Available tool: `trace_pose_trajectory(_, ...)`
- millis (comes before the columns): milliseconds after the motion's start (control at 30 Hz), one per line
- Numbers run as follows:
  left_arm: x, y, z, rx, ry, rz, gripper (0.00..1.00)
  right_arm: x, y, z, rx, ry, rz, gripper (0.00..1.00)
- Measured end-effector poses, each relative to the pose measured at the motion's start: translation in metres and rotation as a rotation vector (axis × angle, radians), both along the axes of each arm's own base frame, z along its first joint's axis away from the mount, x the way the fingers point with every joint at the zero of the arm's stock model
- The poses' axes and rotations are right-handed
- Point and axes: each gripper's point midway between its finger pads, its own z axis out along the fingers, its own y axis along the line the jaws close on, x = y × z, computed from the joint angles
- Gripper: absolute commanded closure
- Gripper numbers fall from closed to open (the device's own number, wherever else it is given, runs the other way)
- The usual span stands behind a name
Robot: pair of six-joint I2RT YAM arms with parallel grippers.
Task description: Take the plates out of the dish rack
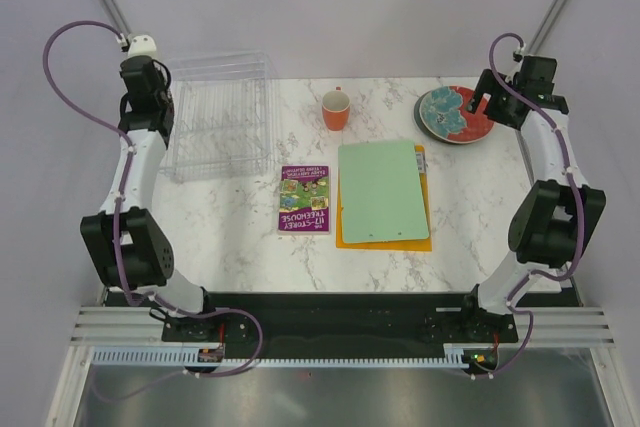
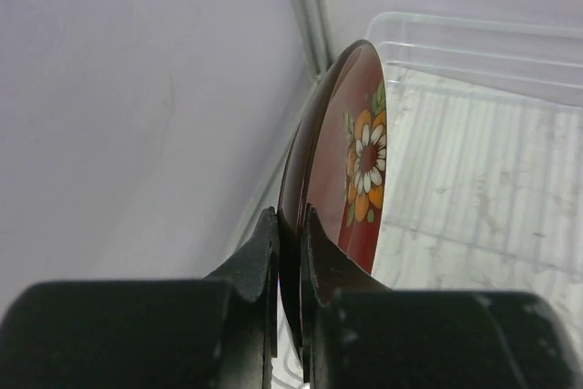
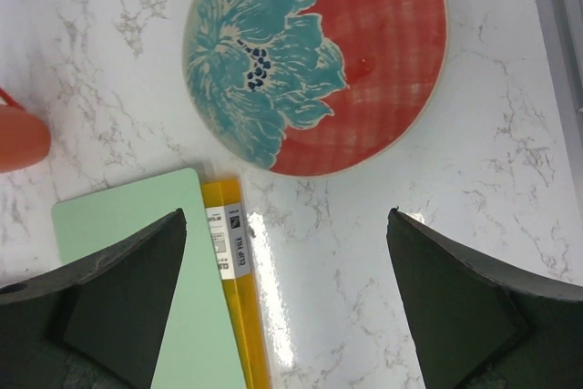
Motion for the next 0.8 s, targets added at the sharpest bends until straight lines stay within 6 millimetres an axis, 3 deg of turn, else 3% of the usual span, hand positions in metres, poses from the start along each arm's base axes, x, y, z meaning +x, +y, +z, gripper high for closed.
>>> trace_pose_trajectory(100, -0.014, -0.021, 0.026, -0.071, -0.043, -0.087, 0.98, -0.007, 0.011, 0.021, 0.016, -0.043, 0.032, 0.02)
trace_pose_trajectory(200, -0.028, -0.059, 0.046, -0.211, -0.099, -0.233, 0.98, -0.019, 0.039, 0.047, 0.036, -0.106, 0.104, 0.02)
trace_pose_trajectory(367, -0.065, -0.131, 0.062, -0.496, -0.182, -0.469, 0.98, -0.046, 0.124, 0.084, 0.16, -0.217, 0.337, 0.02)
trace_pose_trajectory(533, -0.099, -0.198, 0.05, -0.802, -0.19, -0.661, 0.98, -0.076, 0.19, 0.088, 0.341, -0.261, 0.502, 0.02)
trace_pose_trajectory(800, -0.126, -0.286, 0.012, -1.046, -0.064, -0.821, 0.98, -0.109, 0.275, 0.088, 0.505, -0.24, 0.694, 0.02)
